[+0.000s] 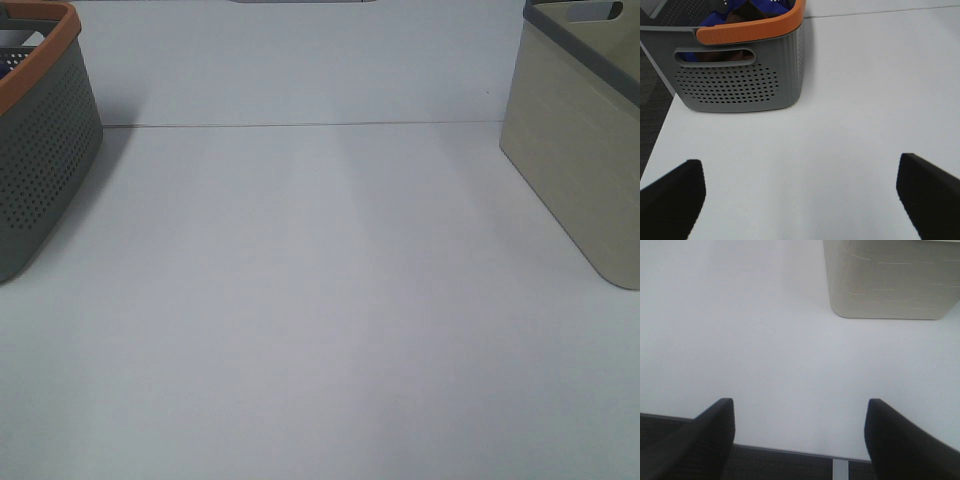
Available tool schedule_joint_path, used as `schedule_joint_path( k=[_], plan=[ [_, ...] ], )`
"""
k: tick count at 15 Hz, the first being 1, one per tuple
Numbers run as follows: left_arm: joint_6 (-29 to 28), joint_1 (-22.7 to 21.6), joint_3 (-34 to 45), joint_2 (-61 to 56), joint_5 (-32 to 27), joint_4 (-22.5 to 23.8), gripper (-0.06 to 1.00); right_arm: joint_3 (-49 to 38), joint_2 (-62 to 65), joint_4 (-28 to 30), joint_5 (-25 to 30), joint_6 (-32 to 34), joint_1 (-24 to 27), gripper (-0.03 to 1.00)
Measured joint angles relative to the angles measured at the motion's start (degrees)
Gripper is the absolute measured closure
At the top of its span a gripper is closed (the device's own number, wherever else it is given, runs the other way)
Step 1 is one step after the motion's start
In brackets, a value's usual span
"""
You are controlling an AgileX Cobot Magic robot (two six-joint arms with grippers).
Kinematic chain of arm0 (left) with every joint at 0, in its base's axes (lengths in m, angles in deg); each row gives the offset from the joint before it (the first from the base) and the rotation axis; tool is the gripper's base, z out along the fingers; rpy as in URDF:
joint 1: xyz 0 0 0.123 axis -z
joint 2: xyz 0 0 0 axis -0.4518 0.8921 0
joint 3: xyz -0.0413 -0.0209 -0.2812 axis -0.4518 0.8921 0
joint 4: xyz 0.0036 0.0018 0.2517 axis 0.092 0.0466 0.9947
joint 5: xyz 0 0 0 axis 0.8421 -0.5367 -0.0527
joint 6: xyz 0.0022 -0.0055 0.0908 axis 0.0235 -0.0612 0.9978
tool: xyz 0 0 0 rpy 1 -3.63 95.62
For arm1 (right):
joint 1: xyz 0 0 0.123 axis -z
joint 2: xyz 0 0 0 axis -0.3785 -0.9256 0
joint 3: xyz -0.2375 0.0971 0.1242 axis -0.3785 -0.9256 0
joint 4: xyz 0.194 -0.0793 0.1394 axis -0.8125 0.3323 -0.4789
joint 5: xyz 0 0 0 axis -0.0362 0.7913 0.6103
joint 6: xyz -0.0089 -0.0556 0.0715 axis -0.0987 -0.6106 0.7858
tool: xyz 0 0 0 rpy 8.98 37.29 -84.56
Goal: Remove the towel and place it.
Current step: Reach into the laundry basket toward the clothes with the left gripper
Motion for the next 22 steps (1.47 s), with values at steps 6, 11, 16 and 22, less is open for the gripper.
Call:
schedule_joint_path(
  k=[6, 11, 16, 22],
  plan=[
    [7.3, 0.0, -5.4, 11.1, -1.8, -4.5, -0.03, 0.0, 0.0, 0.0, 0.0, 0.0, 0.0, 0.33],
    [8.7, 0.0, -22.3, 36.5, -2.6, -1.3, -0.03, 0.0, 0.0, 0.0, 0.0, 0.0, 0.0, 0.33],
    [13.1, 0.0, -37.9, 56.5, -5.2, -1.3, -0.03, 0.0, 0.0, 0.0, 0.0, 0.0, 0.0, 0.33],
    [28.0, 0.0, -63.3, 86.4, -5.5, 4.1, -0.03, 0.0, 0.0, 0.0, 0.0, 0.0, 0.0, 0.33]
  ],
)
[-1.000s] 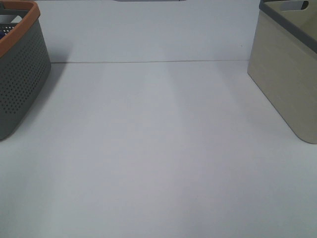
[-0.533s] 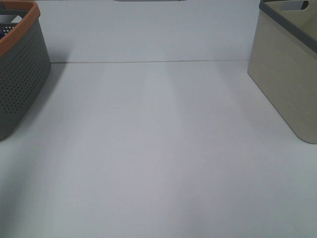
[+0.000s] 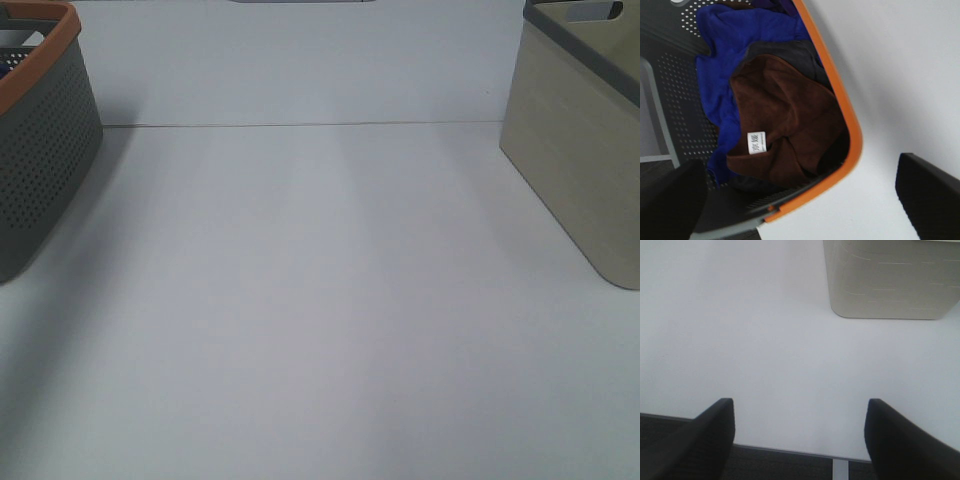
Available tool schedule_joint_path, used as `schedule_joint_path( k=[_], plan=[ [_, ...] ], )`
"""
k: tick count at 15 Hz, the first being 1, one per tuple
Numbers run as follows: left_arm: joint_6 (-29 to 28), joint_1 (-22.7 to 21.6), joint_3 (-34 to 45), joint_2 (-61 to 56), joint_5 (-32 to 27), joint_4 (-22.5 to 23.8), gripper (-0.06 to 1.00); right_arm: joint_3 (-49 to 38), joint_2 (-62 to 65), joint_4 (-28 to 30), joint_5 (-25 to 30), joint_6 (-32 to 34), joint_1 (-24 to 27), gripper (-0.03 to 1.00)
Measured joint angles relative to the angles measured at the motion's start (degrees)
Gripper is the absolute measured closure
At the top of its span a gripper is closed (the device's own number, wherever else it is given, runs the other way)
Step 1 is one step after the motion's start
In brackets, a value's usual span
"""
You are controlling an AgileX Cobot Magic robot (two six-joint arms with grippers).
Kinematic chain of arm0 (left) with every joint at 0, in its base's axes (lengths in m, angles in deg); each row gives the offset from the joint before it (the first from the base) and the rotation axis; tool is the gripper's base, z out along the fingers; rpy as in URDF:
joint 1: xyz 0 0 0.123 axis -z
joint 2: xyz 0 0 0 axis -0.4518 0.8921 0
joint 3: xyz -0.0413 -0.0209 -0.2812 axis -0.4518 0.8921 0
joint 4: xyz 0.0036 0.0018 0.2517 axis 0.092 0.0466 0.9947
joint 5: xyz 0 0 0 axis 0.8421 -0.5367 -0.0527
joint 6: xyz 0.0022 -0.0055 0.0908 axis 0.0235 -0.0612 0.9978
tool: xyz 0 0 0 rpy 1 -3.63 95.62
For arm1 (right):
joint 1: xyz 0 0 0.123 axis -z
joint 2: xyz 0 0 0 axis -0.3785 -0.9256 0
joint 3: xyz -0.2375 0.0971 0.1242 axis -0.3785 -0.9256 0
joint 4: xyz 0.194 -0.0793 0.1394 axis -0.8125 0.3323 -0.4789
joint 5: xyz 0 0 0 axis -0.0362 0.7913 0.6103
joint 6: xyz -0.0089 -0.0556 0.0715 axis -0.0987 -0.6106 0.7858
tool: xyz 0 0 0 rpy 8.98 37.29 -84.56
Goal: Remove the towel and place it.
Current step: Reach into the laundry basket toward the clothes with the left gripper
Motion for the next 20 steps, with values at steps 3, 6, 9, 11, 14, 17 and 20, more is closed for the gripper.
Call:
schedule_joint_path(
  k=[3, 6, 9, 11, 14, 17, 20],
  plan=[
    [2.9, 0.0, -10.1, 10.9, -1.1, 3.7, -0.03, 0.0, 0.0, 0.0, 0.0, 0.0, 0.0, 0.33],
    [5.1, -0.7, -19.7, 22.1, -1.6, 5.0, -0.03, 0.0, 0.0, 0.0, 0.0, 0.0, 0.0, 0.33],
    [10.9, -3.6, -23.1, 28.2, -1.6, 2.1, -0.03, 0.0, 0.0, 0.0, 0.0, 0.0, 0.0, 0.33],
    [19.4, -11.2, -23.5, 31.9, -1.6, -4.5, -0.03, 0.0, 0.0, 0.0, 0.0, 0.0, 0.0, 0.33],
    [26.0, -17.0, -23.6, 34.4, 2.1, -11.2, -0.03, 0.0, 0.0, 0.0, 0.0, 0.0, 0.0, 0.33],
    [29.0, -17.1, -23.6, 37.8, 6.8, -12.3, -0.03, 0.0, 0.0, 0.0, 0.0, 0.0, 0.0, 0.33],
    [31.9, -16.8, -23.6, 42.1, 12.6, -13.2, -0.02, 0.0, 0.0, 0.0, 0.0, 0.0, 0.0, 0.33]
  ],
)
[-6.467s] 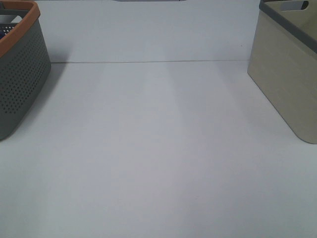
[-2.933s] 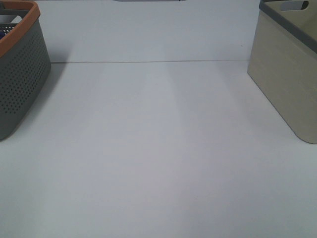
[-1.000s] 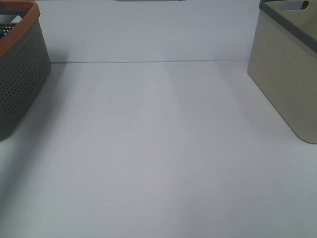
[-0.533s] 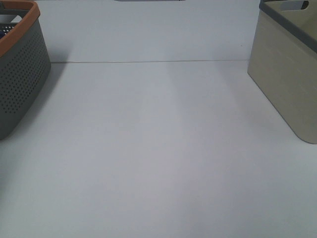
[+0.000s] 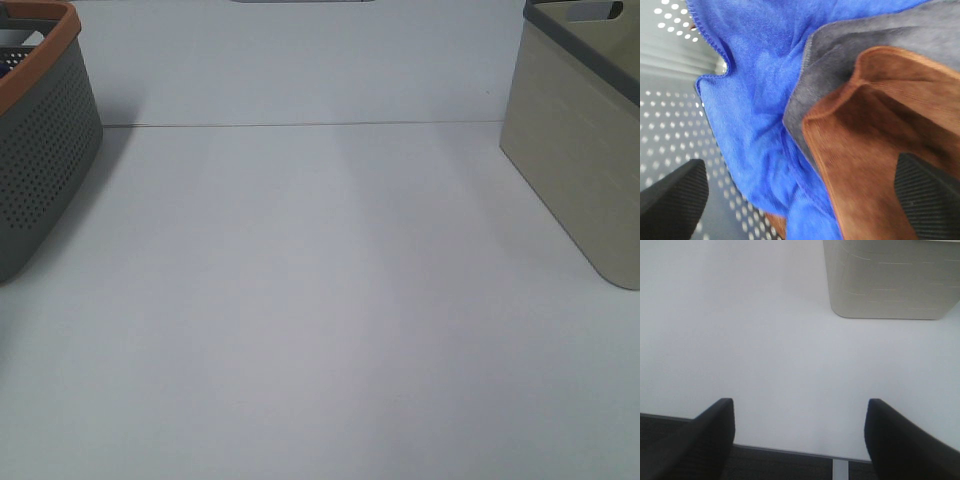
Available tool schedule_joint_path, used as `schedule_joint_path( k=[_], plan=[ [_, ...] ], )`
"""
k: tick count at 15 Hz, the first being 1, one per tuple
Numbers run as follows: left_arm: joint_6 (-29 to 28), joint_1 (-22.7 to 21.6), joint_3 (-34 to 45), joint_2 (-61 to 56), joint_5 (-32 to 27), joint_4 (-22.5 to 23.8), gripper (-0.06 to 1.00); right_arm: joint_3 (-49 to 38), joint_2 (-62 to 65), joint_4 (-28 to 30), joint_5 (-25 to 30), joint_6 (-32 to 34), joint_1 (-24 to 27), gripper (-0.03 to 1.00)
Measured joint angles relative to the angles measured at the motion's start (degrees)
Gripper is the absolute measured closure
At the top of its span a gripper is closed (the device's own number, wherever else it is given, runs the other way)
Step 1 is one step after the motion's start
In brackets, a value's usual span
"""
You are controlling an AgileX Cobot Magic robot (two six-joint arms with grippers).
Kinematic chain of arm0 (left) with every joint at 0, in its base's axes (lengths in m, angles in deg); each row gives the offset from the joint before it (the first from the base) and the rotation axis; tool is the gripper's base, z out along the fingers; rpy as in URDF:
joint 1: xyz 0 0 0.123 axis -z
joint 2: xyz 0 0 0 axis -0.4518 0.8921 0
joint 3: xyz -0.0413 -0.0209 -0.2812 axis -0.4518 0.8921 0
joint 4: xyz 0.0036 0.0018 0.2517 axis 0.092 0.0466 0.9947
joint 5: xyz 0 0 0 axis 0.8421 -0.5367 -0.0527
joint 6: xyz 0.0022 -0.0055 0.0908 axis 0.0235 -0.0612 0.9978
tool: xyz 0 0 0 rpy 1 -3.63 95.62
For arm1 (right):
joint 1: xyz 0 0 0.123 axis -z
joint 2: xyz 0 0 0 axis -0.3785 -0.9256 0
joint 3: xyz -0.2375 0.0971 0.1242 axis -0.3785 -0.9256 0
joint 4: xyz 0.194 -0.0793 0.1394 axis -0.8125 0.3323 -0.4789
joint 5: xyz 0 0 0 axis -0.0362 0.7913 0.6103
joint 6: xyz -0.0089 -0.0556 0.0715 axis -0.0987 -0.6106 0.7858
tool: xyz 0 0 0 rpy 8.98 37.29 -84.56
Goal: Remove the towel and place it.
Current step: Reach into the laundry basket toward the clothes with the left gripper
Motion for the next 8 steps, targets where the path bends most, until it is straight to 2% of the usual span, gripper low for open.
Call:
schedule_joint_path(
  k=[4, 8],
  plan=[
    [3.8, 3.6, -0.9, 4.3, 6.8, 0.4, 0.00, 0.0, 0.0, 0.0, 0.0, 0.0, 0.0, 0.33],
    [4.1, 6.3, -4.5, 7.8, 8.0, 2.3, 0.06, 0.0, 0.0, 0.0, 0.0, 0.0, 0.0, 0.33]
  ],
)
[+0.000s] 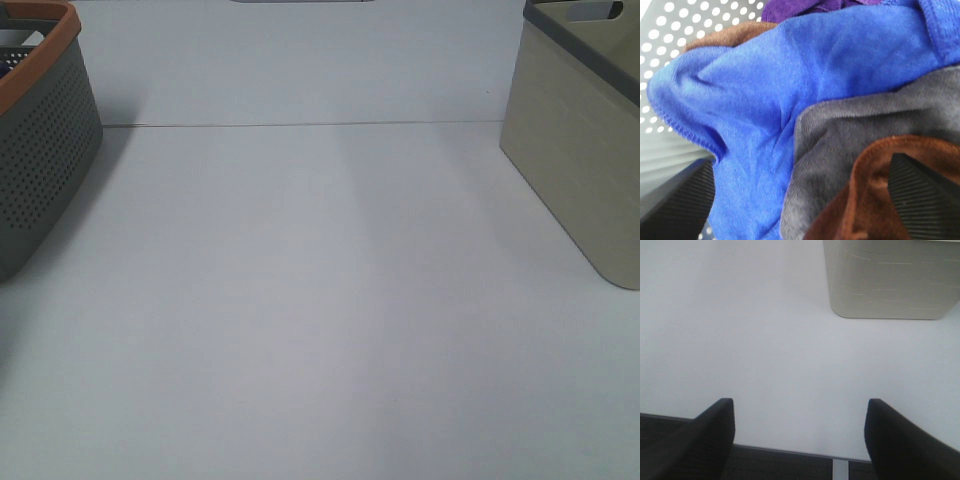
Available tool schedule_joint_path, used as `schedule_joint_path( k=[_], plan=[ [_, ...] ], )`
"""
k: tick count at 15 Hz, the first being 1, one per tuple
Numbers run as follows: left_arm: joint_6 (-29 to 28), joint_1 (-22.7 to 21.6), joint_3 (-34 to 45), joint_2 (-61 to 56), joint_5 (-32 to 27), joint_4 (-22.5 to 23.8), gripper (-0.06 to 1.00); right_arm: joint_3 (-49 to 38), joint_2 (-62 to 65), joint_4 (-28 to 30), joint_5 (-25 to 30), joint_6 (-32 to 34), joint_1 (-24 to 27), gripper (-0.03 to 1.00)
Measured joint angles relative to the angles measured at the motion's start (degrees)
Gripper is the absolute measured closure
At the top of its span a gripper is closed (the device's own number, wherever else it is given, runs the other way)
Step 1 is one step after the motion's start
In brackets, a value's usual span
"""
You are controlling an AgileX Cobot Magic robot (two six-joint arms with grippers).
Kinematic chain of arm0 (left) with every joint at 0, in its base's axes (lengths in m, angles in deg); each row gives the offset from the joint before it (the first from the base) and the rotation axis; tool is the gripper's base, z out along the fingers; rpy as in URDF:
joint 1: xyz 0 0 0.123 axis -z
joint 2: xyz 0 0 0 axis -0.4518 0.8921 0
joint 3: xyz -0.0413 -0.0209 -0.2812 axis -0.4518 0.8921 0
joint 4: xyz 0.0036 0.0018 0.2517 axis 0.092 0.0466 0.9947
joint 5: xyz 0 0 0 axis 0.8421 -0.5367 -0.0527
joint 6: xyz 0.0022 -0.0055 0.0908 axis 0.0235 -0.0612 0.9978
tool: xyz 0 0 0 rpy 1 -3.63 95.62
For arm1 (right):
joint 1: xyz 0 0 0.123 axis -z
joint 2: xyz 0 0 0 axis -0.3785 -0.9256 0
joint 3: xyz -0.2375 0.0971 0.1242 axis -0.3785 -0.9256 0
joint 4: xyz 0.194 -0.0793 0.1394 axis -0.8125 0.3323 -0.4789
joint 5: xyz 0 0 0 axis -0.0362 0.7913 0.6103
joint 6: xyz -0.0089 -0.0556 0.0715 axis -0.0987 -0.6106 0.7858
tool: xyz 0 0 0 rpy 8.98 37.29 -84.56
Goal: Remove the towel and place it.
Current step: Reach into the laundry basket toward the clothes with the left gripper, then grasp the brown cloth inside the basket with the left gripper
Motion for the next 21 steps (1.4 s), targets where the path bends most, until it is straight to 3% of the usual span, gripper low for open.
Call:
schedule_joint_path(
  k=[3, 6, 12, 15, 21],
  plan=[
    [0.1, 0.0, -0.2, 1.0, -0.5, 2.2, 0.17, 0.0, 0.0, 0.0, 0.0, 0.0, 0.0, 0.33],
    [0.1, 0.0, -0.2, 1.3, 0.3, 3.3, 0.39, 0.0, 0.0, 0.0, 0.0, 0.0, 0.0, 0.33],
    [0.1, 0.0, -0.2, 1.4, -0.7, 2.1, 0.47, 0.0, 0.0, 0.0, 0.0, 0.0, 0.0, 0.33],
    [0.2, 0.0, -0.2, 1.4, -3.1, 1.7, 0.65, 0.0, 0.0, 0.0, 0.0, 0.0, 0.0, 0.33],
    [0.1, 0.0, -0.2, 1.4, -5.1, 0.9, 0.68, 0.0, 0.0, 0.0, 0.0, 0.0, 0.0, 0.33]
  ],
)
